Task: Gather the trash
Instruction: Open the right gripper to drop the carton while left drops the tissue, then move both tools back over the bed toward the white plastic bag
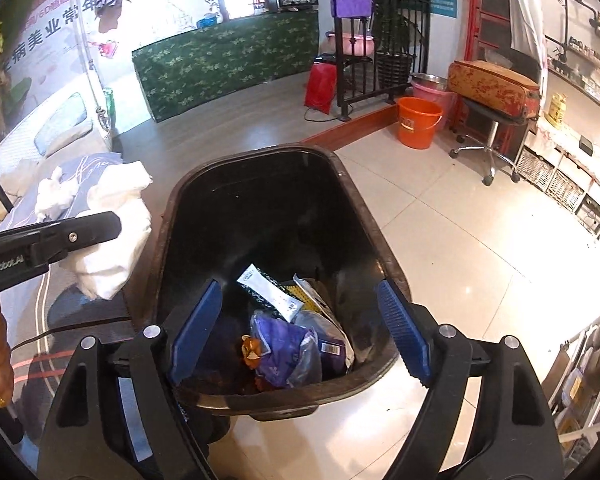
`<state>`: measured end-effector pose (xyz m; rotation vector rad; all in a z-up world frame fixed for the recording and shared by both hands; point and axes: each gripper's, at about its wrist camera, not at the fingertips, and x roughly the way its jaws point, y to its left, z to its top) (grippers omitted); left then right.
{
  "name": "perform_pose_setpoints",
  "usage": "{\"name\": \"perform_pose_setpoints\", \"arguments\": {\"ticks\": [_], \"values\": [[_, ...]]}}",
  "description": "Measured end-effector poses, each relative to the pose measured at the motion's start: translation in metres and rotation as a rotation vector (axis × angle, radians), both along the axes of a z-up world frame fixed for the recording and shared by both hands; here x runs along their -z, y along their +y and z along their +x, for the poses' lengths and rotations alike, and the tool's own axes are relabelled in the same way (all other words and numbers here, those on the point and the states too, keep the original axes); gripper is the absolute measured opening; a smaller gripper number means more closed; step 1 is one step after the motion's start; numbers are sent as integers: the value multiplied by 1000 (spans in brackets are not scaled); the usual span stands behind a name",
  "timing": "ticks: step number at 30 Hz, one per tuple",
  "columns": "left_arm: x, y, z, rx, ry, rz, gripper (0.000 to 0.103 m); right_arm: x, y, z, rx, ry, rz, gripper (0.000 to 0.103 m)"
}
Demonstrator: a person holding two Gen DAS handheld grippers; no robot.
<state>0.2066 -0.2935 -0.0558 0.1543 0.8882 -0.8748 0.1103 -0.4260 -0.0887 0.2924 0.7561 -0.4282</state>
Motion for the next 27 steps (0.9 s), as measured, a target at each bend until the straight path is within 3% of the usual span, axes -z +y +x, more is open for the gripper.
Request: {"name": "perform_pose_setpoints", "arguments": {"ticks": [15,16,17,19,27], "values": [[12,-40,9,34,13,50,17,3,-22,-7,61,-7,13,80],[12,-40,9,31,19,51,25,2,-22,-7,64,-10,13,80],[12,-39,10,25,22,47,42,2,-23,-8,67,-14,14,80],[9,-34,10,4,21,20,64,2,-24,-6,72,-11,14,80],[3,-25,7,-2,4,-9,75,4,-31,-5,100,-15,19,80]]}}
